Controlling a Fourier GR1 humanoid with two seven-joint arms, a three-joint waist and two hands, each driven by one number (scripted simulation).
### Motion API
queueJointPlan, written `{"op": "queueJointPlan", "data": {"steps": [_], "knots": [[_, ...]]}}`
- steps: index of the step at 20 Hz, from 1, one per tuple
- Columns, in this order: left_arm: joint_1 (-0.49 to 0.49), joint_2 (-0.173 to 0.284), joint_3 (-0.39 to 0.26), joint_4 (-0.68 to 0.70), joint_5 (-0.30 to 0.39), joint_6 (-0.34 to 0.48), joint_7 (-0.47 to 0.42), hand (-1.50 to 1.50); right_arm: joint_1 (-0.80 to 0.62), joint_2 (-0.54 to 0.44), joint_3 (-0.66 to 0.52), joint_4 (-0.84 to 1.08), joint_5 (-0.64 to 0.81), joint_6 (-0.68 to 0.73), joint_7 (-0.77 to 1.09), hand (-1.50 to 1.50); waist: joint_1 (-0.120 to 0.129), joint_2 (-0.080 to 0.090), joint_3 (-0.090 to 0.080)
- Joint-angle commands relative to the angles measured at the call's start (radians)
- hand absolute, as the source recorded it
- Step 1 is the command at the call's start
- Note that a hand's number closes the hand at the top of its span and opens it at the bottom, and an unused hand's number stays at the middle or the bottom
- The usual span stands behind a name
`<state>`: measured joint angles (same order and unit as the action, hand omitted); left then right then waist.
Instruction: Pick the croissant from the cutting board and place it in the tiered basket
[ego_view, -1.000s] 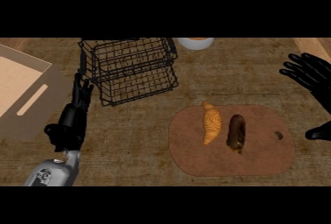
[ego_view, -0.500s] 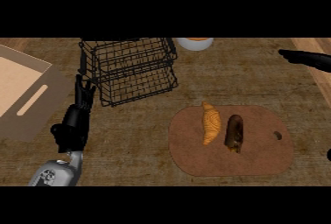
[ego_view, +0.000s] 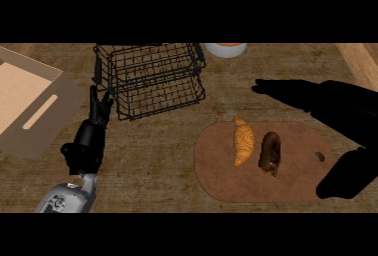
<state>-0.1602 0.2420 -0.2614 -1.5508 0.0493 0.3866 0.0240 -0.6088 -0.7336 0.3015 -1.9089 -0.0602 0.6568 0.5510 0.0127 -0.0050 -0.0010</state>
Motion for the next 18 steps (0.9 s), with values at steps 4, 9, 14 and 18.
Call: {"op": "queueJointPlan", "data": {"steps": [4, 9, 14, 18], "knots": [[0.004, -0.045, -0.026, 0.000, -0.043, -0.019, 0.018, 0.00, -0.055, 0.151, 0.060, -0.018, 0.048, 0.044, 0.187, -1.50, -0.009, 0.004, 0.000], [0.005, -0.035, 0.013, 0.001, -0.028, -0.040, 0.013, 0.00, -0.033, 0.213, 0.162, -0.012, 0.111, 0.064, 0.268, -1.50, -0.008, 0.005, 0.000], [0.036, -0.025, 0.007, -0.060, -0.049, -0.047, 0.033, 0.00, -0.077, 0.240, 0.169, -0.002, 0.062, 0.121, 0.413, -1.50, -0.009, 0.002, 0.000], [-0.001, -0.038, 0.036, -0.030, -0.042, -0.056, 0.034, 0.00, -0.069, 0.213, 0.163, -0.001, 0.069, 0.164, 0.400, -1.50, -0.013, 0.003, 0.000]]}}
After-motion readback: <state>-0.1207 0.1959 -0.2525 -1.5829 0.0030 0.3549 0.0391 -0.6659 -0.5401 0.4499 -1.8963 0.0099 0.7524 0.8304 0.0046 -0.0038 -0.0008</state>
